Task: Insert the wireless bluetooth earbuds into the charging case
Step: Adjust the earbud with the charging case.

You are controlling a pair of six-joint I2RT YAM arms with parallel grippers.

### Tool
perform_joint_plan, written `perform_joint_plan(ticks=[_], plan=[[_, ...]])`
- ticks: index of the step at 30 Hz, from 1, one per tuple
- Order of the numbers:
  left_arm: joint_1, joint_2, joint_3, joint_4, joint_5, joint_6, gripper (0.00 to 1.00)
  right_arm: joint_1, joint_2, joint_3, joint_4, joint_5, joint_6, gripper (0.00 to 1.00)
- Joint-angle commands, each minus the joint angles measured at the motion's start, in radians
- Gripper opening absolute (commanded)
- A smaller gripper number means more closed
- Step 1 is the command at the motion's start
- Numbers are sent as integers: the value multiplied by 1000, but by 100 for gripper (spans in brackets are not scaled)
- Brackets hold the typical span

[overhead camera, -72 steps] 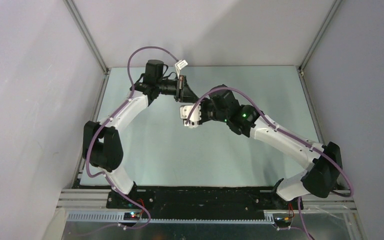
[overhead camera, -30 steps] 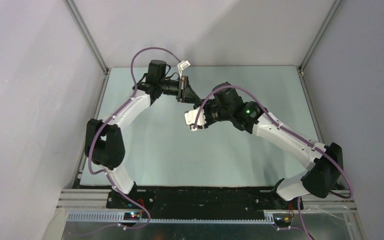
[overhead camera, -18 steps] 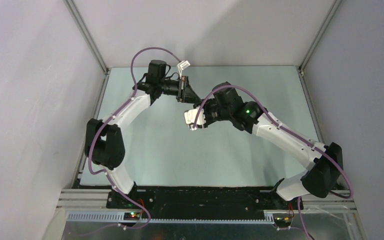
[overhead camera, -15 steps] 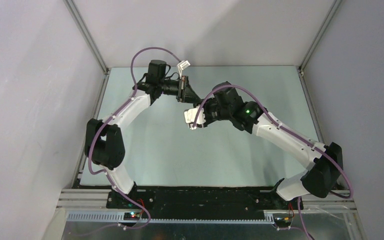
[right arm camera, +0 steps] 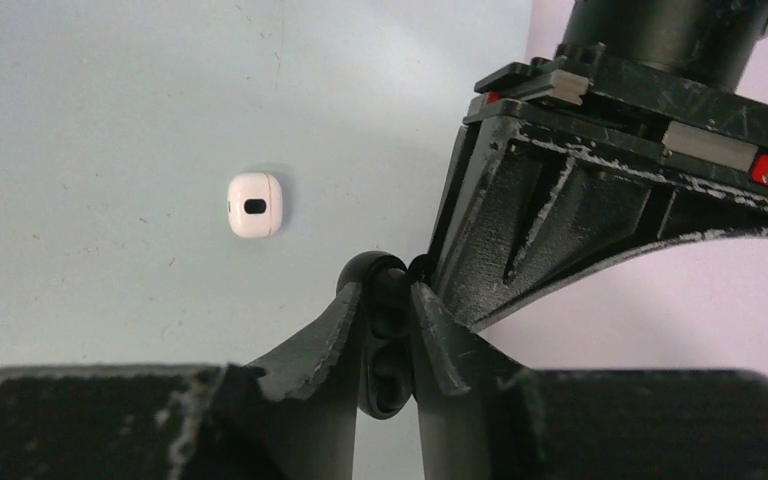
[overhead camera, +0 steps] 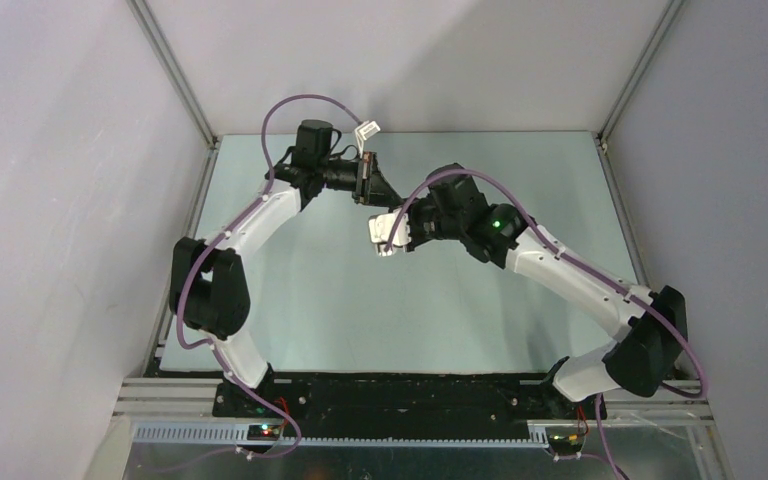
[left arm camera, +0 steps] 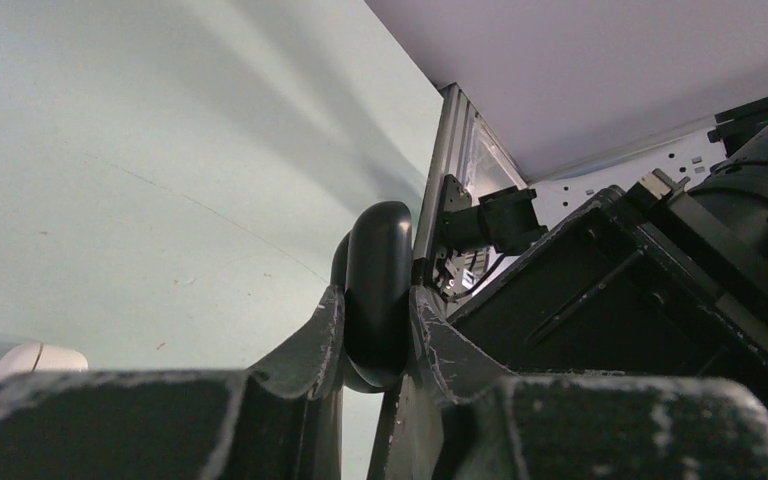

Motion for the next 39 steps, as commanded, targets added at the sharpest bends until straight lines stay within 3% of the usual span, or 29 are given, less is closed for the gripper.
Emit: perform_joint_plan(ticks=[1,8,10,13,17,39], plan=[[-4,-16,28,4,40,-5,0,-8,-81,3,-9,-34,76,26],[-2,-6,32,5,35,-10,0,-37,-67,111,-231,-91,182,10],[-2,-4,33,4,31,-11,0,-46,-56,139,-244,-93,210,12],[-2,-4,32,4,31,-13,0,-43,-58,135,-159,-76,235,28],[-4,-12,29,4,32,-13,0,-23,-31,123,-108,-21,209,36],[-4,-2,35,19,116,-54,0,-1,9,68,-100,-83,-19,39]])
